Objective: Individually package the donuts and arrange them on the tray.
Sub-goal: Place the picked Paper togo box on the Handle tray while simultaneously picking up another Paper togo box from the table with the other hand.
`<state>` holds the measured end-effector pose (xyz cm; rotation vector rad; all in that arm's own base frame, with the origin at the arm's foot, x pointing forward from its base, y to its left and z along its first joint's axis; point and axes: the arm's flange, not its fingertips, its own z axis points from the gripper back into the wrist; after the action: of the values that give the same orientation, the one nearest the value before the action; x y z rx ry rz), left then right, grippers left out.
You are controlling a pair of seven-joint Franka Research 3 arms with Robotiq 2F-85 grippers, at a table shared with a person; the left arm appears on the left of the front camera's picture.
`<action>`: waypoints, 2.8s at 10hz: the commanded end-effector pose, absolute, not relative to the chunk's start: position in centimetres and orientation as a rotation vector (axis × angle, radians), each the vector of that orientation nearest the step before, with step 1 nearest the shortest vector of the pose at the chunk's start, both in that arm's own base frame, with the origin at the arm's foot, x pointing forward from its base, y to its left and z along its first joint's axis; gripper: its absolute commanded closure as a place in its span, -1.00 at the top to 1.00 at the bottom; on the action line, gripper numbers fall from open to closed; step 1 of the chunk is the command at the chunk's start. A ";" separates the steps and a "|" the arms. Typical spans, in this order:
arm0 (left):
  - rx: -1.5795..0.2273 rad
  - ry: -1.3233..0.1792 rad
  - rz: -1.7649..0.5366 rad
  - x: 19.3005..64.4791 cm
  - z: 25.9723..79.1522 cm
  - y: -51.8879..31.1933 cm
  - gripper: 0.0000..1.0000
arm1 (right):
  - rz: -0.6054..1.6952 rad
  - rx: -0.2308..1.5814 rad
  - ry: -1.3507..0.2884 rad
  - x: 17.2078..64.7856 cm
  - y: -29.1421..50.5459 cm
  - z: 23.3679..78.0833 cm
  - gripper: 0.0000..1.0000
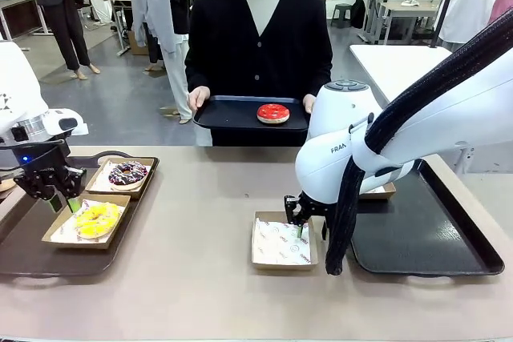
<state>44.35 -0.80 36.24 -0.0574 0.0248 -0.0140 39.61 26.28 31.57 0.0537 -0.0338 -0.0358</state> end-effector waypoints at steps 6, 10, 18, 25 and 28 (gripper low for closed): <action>-0.069 0.015 -0.012 44.1 36.5 -0.7 1.00 | -0.035 0.079 -0.032 39.7 26.6 31.4 -1.00; -0.172 0.028 -0.031 43.3 37.8 -0.1 1.00 | -0.025 0.087 -0.064 39.4 26.8 33.0 -1.00; -0.917 -0.036 -0.096 37.4 48.4 9.6 1.00 | -0.004 0.053 -0.070 44.4 28.2 48.2 -1.00; -1.260 -0.064 -0.138 37.7 46.7 15.1 1.00 | -0.026 0.043 0.010 52.5 31.7 54.2 -1.00; -1.193 -0.107 -0.048 38.8 46.7 15.0 1.00 | -0.048 0.062 0.051 54.8 31.4 52.1 -1.00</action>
<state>38.16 15.46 46.35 -1.2239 -0.0822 -0.0894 54.15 31.05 51.93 0.0715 0.0314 -0.0276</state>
